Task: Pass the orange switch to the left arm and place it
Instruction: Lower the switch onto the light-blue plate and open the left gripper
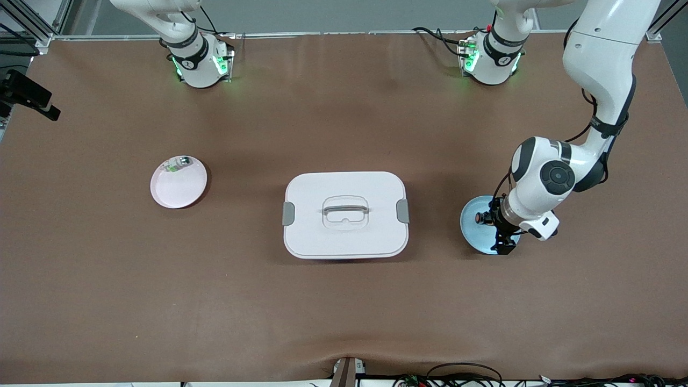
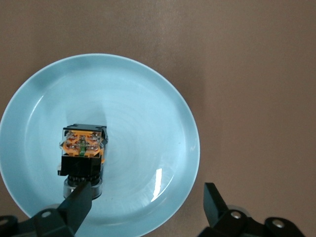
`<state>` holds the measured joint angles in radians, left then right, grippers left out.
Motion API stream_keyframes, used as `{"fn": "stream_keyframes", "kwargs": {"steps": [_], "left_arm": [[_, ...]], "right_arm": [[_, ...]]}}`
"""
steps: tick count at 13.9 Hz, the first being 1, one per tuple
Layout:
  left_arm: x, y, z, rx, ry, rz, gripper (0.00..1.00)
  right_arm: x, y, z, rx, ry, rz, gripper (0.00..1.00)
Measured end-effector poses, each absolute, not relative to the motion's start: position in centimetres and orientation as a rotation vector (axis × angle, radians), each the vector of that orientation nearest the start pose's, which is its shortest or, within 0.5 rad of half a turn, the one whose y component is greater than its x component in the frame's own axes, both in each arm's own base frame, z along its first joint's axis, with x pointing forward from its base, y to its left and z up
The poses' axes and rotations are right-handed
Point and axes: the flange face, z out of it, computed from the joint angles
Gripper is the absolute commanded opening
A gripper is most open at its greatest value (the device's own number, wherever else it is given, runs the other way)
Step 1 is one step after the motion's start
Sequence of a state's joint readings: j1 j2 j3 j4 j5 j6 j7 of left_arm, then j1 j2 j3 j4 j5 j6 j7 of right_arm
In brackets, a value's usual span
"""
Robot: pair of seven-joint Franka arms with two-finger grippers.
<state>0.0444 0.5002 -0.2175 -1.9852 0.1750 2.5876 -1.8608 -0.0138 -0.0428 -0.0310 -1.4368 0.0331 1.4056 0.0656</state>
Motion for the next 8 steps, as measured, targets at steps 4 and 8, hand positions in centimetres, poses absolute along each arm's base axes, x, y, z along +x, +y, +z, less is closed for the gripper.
{"fn": "stream_keyframes", "kwargs": {"steps": [4, 8], "left_arm": [[61.7, -9.7, 22.9, 2.174, 2.133, 0.082, 1.00], [60.4, -8.5, 24.2, 2.468, 1.771, -0.068, 1.00]], "right_arm": [[52.4, -1.8, 68.8, -3.103, 0.164, -0.015, 1.00], [52.5, -1.6, 68.4, -3.102, 0.172, -0.006, 1.00]]}}
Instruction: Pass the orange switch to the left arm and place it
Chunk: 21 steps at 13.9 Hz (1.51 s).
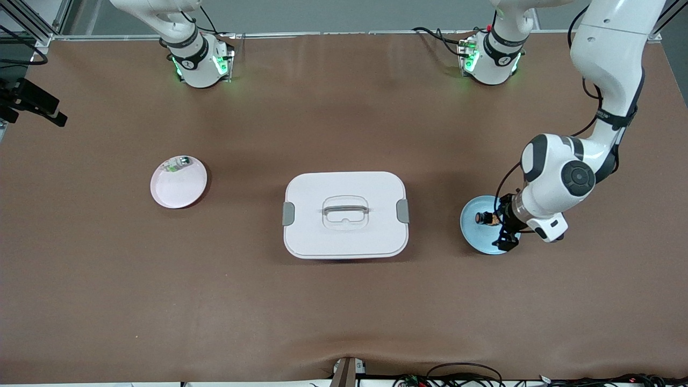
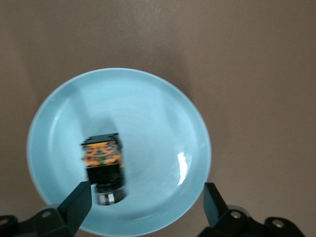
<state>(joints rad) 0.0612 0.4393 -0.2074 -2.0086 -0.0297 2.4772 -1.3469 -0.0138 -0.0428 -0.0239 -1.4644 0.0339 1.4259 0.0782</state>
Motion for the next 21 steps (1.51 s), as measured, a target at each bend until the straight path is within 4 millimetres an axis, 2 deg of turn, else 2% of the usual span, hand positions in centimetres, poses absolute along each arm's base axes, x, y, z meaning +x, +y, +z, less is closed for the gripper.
{"fn": "stream_keyframes", "kwargs": {"steps": [4, 10, 12, 15, 18, 21], "left_arm": [[59.3, -6.5, 26.2, -2.905, -1.411, 0.134, 1.00], [59.5, -6.4, 29.6, -3.165, -0.838, 0.046, 1.00], [59.9, -6.4, 31.2, -3.190, -0.756, 0.013, 1.00], [60.9, -6.4, 34.7, -3.217, -0.635, 0.009, 1.00], [61.9, -4.5, 38.0, -3.254, -0.392, 0.045, 1.00], [62.7, -2.9, 40.0, -3.241, -0.311, -0.009, 1.00]], "right_arm": [[52.5, -1.7, 68.1, -3.102, 0.179, 0.006, 1.00], [52.5, -1.2, 67.5, -3.116, 0.166, 0.026, 1.00], [52.4, -0.8, 67.6, -3.116, 0.161, 0.018, 1.00], [52.5, -0.1, 67.7, -3.116, 0.189, 0.012, 1.00], [52.5, 0.0, 67.7, -3.116, 0.201, 0.011, 1.00], [52.5, -0.3, 67.7, -3.116, 0.211, 0.010, 1.00]]}}
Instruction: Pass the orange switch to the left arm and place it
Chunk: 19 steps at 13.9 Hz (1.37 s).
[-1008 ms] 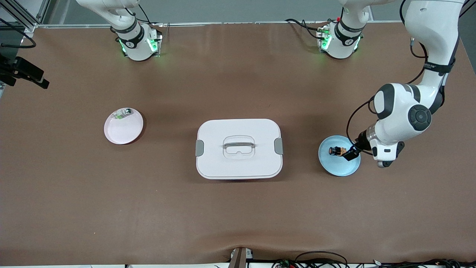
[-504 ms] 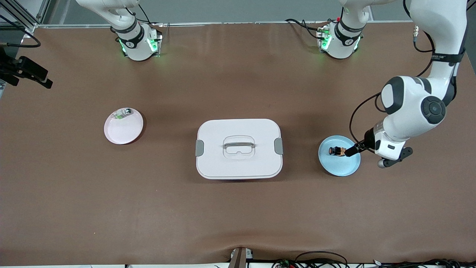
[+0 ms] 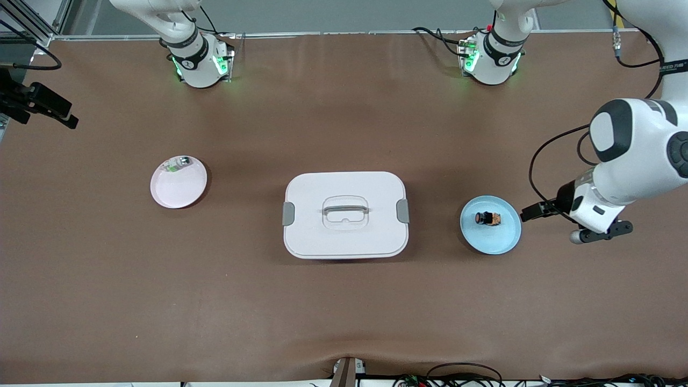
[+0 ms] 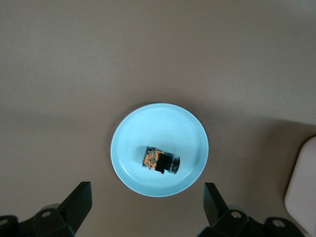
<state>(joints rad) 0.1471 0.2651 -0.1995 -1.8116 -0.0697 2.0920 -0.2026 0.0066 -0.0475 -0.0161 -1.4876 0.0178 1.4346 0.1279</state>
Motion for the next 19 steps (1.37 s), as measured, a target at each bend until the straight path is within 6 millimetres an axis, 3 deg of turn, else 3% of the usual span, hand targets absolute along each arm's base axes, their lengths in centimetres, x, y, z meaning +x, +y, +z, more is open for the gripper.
{"fn": "stream_keyframes", "kwargs": {"steps": [6, 14, 19], "left_arm": [[62.5, -0.3, 45.5, -3.192, -0.214, -0.133, 1.00], [62.0, -0.2, 53.4, -3.186, -0.207, -0.140, 1.00], [61.4, -0.9, 55.5, -3.183, -0.189, -0.129, 1.00]], "right_arm": [[51.5, -1.0, 69.0, -3.114, 0.229, -0.025, 1.00], [51.5, -0.9, 68.4, -3.115, 0.228, -0.008, 1.00], [51.6, -0.9, 68.1, -3.115, 0.227, -0.001, 1.00]]}}
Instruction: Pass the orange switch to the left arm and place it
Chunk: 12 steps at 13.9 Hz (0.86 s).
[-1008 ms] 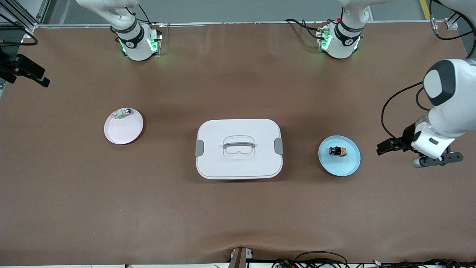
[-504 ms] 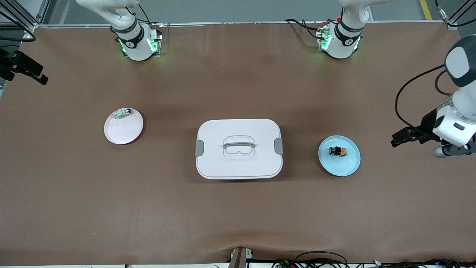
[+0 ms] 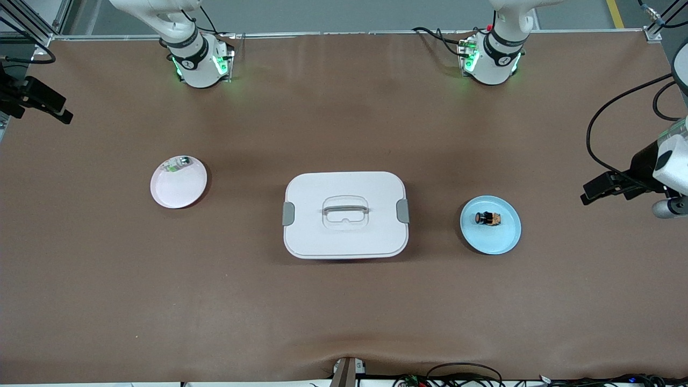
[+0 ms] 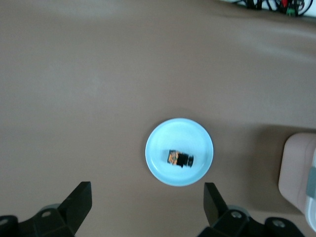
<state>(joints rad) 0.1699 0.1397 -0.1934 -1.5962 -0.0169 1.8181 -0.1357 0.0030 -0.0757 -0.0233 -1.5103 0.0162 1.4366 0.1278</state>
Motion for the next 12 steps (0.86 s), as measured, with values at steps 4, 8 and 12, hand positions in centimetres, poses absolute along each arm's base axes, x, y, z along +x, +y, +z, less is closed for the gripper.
{"fn": "stream_keyframes", "kwargs": {"steps": [4, 8, 12], "left_arm": [[61.0, -2.4, 55.5, -3.170, -0.158, -0.095, 1.00], [60.5, -2.3, 56.2, -3.162, -0.163, -0.086, 1.00], [59.2, -1.4, 57.8, -3.157, -0.178, -0.070, 1.00]], "right_arm": [[51.6, -0.9, 68.1, -3.116, 0.228, 0.001, 1.00], [51.6, -1.0, 68.1, -3.116, 0.229, 0.001, 1.00], [51.6, -1.0, 68.1, -3.116, 0.229, -0.002, 1.00]]}}
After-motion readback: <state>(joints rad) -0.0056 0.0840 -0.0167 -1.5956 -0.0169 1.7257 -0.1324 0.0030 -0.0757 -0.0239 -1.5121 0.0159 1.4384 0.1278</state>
